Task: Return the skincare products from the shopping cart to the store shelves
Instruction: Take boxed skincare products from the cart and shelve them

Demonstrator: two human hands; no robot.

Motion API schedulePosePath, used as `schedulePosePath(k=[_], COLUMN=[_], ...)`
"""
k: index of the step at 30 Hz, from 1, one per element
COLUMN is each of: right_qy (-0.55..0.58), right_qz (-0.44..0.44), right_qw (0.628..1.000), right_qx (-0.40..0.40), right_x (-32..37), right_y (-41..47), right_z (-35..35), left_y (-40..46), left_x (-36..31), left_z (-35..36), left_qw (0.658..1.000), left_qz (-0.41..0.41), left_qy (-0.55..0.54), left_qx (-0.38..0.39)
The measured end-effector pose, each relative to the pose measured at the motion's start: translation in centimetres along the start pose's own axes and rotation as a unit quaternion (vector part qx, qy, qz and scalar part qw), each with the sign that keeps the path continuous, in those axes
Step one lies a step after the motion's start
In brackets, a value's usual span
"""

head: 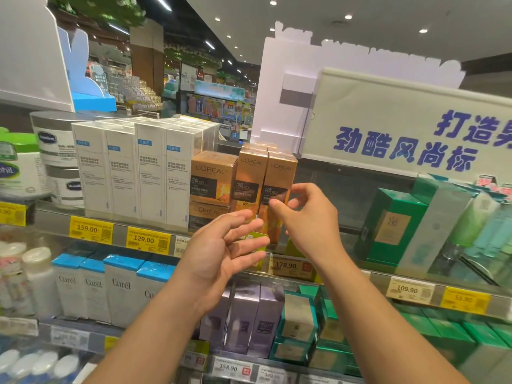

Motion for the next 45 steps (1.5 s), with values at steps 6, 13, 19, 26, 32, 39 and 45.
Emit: schedulePosePath(k=[6, 13, 19, 26, 32, 39, 45], right_qy=[0.043, 0.177, 0.19, 0.141, 0.118, 0.088, 0.072], right_qz=[-0.01, -0.021, 0.048, 0.184, 0.235, 0.25, 0.263], right_qw=[0.998, 0.969, 0.955, 0.936, 0.908, 0.877, 0.849], right_qx=[-0.04, -0.17, -0.221, -0.263, -0.326, -0.4, -0.452], right_x=[0.7, -0.4, -3.5, -6.8, -6.7, -5.6, -4.8], right_y=[-1.8, -8.2, -15.3, -23.9, -29.9, -35.9, -42.8], right_z=[-1.1, -2.1, -3.8, -7.3, -11.7, -17.3, -23.5], left_y=[-0.3, -0.6, -0.6, -1.8, -4.4, -8.0, -14.8], left_x=[-0.1, 0.6, 3.8, 11.4, 16.5, 20.0, 24.0], left_z=[-0.2, -1.2, -4.0, -4.1, -0.6, 5.0, 11.4], left_qw=[0.999, 0.99, 0.963, 0.923, 0.871, 0.822, 0.784], left_qz=[0.01, 0.011, -0.016, -0.102, -0.163, -0.203, -0.234], left_qy=[0.029, 0.095, 0.093, 0.059, 0.071, 0.081, 0.079], left_qx=[0.015, 0.1, 0.253, 0.367, 0.457, 0.525, 0.569])
Point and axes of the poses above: each hand's wrist, its own y-axis towards the middle knuckle, its own z-axis out of the palm, x = y × z, the point moved 1 cm from there along y, towards the middle knuckle, and after that the axes turned 3 degrees about -z, right-handed, at the moved point
